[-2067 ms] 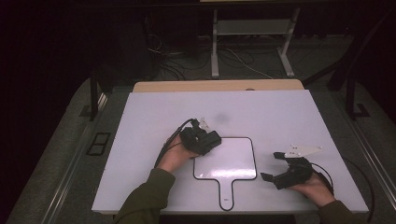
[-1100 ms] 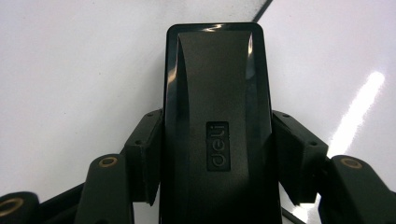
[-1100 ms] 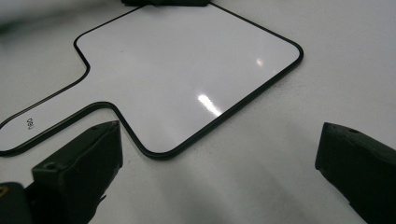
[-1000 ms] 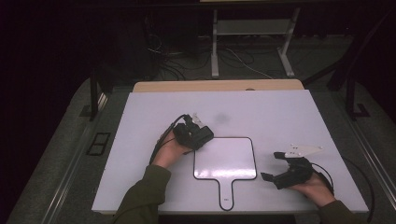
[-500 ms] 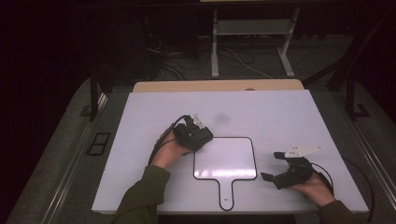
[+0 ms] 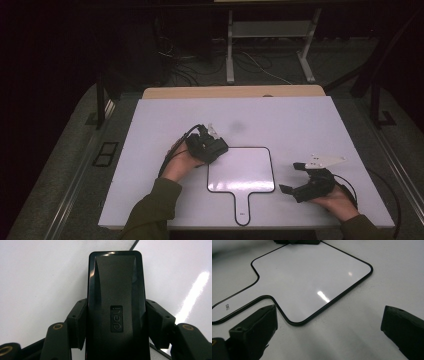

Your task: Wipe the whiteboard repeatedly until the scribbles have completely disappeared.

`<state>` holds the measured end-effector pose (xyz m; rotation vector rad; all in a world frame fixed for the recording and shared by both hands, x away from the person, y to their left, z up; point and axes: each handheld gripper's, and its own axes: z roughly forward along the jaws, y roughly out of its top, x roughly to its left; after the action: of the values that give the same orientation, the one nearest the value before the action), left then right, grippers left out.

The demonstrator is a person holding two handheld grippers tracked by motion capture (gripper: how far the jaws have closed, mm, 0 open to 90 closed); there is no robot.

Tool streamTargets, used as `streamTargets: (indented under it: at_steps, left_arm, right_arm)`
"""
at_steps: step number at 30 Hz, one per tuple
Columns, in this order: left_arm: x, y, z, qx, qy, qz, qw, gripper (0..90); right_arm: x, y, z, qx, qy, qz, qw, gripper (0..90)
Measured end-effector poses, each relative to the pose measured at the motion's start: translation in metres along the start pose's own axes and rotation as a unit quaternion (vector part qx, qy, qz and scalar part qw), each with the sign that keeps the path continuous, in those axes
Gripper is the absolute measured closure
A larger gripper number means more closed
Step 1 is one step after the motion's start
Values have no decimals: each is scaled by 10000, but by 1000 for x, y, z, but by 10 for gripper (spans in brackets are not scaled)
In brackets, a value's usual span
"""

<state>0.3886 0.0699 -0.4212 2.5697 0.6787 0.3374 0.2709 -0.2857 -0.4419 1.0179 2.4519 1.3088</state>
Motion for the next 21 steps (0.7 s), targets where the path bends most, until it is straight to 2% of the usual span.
streamTargets:
  at_steps: [2, 4, 8, 13, 21]
  left_arm:
    - [4, 1, 3, -64, 126, -81, 9999, 398]
    - [9, 3, 5, -67, 157, -111, 9998, 398]
    - [9, 2, 4, -46, 92, -141, 9998, 398]
    - [-1, -3, -2, 3, -161, -36, 9999, 398]
    - [-27, -12, -11, 13, -374, 218, 9991, 398]
  right_arm:
    - [0, 0, 0, 1, -7, 4, 10000, 0]
    - [0, 0, 0, 8, -6, 2, 10000, 0]
    - [0, 0, 0, 3, -6, 10, 10000, 0]
    - [0, 0, 0, 6, 8, 3, 10000, 0]
    - [0, 0, 0, -1, 3, -13, 10000, 0]
